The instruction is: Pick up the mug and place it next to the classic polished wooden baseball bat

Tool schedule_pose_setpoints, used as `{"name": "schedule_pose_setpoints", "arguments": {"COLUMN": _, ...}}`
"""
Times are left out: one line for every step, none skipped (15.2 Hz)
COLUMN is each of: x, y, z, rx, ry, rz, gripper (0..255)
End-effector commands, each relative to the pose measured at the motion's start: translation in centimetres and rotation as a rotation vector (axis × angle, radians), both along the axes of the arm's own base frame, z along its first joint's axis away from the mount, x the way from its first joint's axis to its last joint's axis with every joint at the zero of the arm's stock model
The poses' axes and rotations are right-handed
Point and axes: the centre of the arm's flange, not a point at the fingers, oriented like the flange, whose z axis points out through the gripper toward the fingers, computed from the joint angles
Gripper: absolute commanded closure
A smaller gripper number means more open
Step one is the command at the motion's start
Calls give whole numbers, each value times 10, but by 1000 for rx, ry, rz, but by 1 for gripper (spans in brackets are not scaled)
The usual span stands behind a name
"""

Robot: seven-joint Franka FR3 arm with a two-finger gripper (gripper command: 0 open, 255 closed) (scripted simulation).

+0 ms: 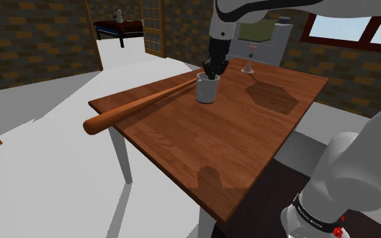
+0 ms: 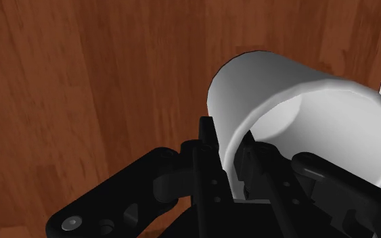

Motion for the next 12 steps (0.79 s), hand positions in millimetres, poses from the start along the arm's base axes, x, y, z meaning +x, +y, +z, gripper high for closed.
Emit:
{"name": "schedule_pose_setpoints", "arguments": {"x": 2, "y": 26, "z": 0, "rx": 0, "ry": 0, "rz": -2, "gripper": 255}}
{"name": "schedule_pose_setpoints", "arguments": {"x": 3, "y": 40, "z": 0, "rx": 0, "ry": 0, "rz": -2, "gripper": 255}}
{"name": "schedule_pose_setpoints", "arguments": {"x": 3, "y": 53, "z": 0, "rx": 0, "ry": 0, "rz": -2, "gripper": 255}}
{"name": "schedule_pose_setpoints", "arguments": {"x": 4, "y": 66, "z": 0, "rx": 0, "ry": 0, "rz": -2, "gripper": 255}}
{"name": "schedule_pose_setpoints", "arguments": {"x": 5, "y": 75, "z": 0, "rx": 0, "ry": 0, "rz": -2, "gripper": 255}}
{"name": "schedule_pose_setpoints", "arguments": {"x": 5, "y": 75, "z": -5, "rx": 0, "ry": 0, "rz": -2, "gripper": 255}}
{"name": "schedule_pose_setpoints", "arguments": {"x": 5, "y": 75, "z": -10, "rx": 0, "ry": 0, "rz": -2, "gripper": 255}}
{"name": "schedule_pose_setpoints", "arguments": {"x": 5, "y": 75, "z": -15, "rx": 0, "ry": 0, "rz": -2, "gripper": 255}}
{"name": "schedule_pose_setpoints", "arguments": {"x": 5, "y": 75, "z": -21, "rx": 0, "ry": 0, "rz": -2, "gripper": 255}}
{"name": "schedule_pose_setpoints", "arguments": {"x": 5, "y": 75, "z": -26, "rx": 0, "ry": 0, "rz": -2, "gripper": 255}}
{"name": "schedule_pose_setpoints", "arguments": {"x": 5, "y": 75, "z": -31, "rx": 0, "ry": 0, "rz": -2, "gripper": 255}}
{"name": "schedule_pose_setpoints", "arguments": {"x": 5, "y": 75, "z": -36, "rx": 0, "ry": 0, "rz": -2, "gripper": 255}}
